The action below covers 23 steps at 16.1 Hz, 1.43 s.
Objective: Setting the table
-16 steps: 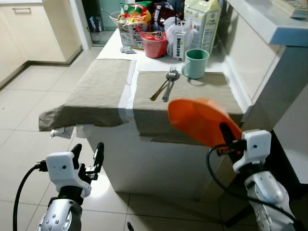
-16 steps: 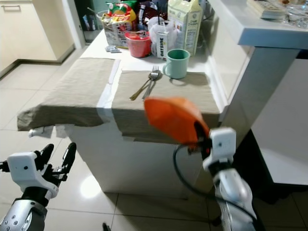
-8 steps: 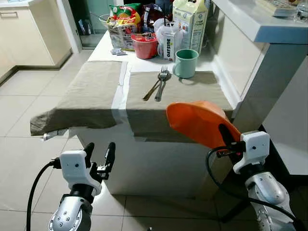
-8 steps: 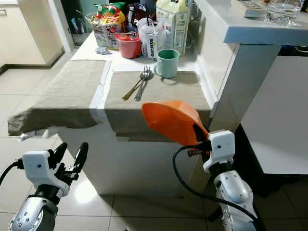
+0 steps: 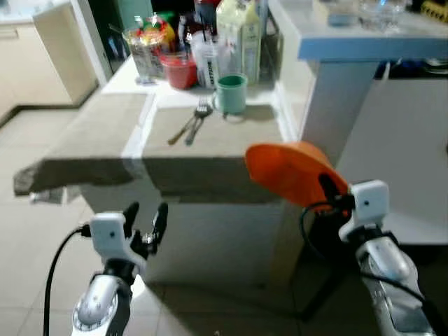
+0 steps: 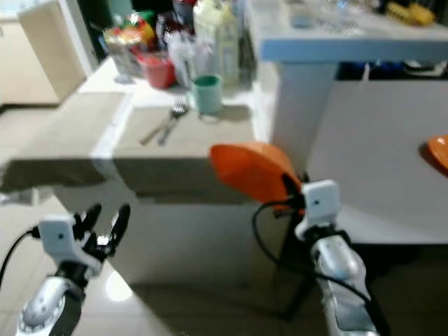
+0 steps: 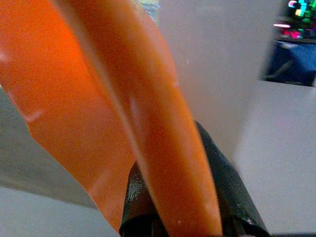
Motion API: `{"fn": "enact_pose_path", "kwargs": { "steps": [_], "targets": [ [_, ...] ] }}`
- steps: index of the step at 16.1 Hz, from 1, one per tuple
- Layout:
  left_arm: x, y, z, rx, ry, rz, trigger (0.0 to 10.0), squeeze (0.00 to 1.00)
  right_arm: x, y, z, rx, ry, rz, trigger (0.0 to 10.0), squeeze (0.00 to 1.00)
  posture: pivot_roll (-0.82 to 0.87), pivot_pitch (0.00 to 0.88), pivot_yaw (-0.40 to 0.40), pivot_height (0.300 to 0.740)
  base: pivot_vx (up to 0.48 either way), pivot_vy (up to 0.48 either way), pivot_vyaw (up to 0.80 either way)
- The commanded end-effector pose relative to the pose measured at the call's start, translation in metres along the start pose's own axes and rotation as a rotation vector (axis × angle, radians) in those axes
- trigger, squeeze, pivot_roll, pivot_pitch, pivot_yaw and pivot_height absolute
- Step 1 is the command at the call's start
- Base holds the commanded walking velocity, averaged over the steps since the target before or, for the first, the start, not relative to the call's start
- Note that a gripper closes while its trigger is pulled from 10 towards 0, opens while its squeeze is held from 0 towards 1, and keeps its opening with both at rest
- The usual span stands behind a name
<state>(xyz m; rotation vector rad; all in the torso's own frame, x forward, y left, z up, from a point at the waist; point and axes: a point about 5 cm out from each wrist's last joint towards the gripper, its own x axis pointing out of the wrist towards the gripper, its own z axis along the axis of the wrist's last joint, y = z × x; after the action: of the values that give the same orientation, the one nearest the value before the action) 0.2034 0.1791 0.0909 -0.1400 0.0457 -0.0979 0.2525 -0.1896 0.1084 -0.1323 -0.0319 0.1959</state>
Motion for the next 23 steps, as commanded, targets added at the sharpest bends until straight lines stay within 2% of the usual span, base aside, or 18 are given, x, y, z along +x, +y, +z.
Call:
{"fn": "enact_pose_path", "kwargs": {
  "steps": [1, 9, 10, 13, 17, 23],
  "targets": [
    [-0.002, 0.005, 0.005, 0.003, -0.01, 0.004, 10.0, 0.0, 0.006, 0.005, 0.01, -0.004, -0.052, 0.026, 0.0, 0.0, -0.14, 0.0, 0.05, 0.74, 0.0, -0.48, 0.0],
    [0.002, -0.014, 0.034, 0.032, -0.09, -0.054, 10.0, 0.0, 0.012, 0.011, 0.011, -0.011, -0.072, 0.043, 0.0, 0.0, -0.14, 0.0, 0.06, 0.74, 0.0, -0.475, 0.0],
    [0.004, -0.019, 0.044, 0.029, -0.105, -0.064, 10.0, 0.0, 0.013, 0.013, 0.012, -0.009, -0.077, 0.043, 0.0, 0.0, -0.14, 0.0, 0.064, 0.74, 0.0, -0.469, 0.0],
    [0.009, -0.023, 0.052, 0.053, -0.114, -0.079, 10.0, 0.0, 0.014, 0.015, 0.014, -0.013, -0.091, 0.048, 0.0, 0.0, -0.14, 0.0, 0.069, 0.74, 0.0, -0.466, 0.0],
    [0.014, -0.023, 0.053, 0.07, -0.106, -0.111, 10.0, 0.0, 0.015, 0.018, 0.013, -0.015, -0.098, 0.053, 0.0, 0.0, -0.15, 0.0, 0.077, 0.74, 0.0, -0.441, 0.0],
    [0.021, -0.018, 0.045, 0.105, -0.077, -0.131, 10.0, 0.0, 0.016, 0.02, 0.013, -0.021, -0.104, 0.06, 0.0, 0.0, -0.15, 0.0, 0.081, 0.74, 0.091, -0.411, 0.0]
  ]
}}
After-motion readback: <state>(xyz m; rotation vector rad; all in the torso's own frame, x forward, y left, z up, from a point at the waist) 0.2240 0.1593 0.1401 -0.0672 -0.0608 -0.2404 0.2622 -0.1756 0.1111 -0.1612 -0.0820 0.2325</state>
